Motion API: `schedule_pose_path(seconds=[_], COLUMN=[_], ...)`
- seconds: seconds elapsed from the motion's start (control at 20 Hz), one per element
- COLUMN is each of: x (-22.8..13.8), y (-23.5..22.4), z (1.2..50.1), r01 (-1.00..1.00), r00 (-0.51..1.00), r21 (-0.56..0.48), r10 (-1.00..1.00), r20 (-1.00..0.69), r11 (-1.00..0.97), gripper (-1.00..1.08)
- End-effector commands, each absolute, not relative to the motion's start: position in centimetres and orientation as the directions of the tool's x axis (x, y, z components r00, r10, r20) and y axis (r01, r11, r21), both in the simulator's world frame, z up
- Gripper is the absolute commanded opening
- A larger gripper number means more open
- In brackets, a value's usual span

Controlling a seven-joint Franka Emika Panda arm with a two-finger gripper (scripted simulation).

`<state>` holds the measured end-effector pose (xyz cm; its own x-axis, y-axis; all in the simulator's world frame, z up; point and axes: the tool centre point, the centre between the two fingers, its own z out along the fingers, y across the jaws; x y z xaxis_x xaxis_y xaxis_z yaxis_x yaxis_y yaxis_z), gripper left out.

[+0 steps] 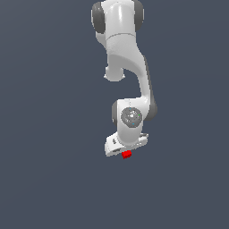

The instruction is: Pick up the red cube and move it to a goal position.

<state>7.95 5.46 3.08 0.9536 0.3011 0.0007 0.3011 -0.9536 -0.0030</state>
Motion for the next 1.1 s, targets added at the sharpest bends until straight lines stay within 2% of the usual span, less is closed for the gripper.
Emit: schedule_pose_path(seconds=[0.0,0.3,0.35,1.05], x=[8.35,8.65,8.65,8.5], y=[5.68,5.85,5.85,5.73], z=[2.46,1.99,1.99,2.26], r01=[0.317,0.329,0.329,0.329], r00=[0.948,0.944,0.944,0.944], r21=[-0.001,0.0,0.0,0.0], r10=[0.317,0.329,0.329,0.329], r20=[0.001,0.0,0.0,0.0], r11=[-0.948,-0.944,-0.944,-0.944], gripper=[1.0,1.0,-1.0,-1.0])
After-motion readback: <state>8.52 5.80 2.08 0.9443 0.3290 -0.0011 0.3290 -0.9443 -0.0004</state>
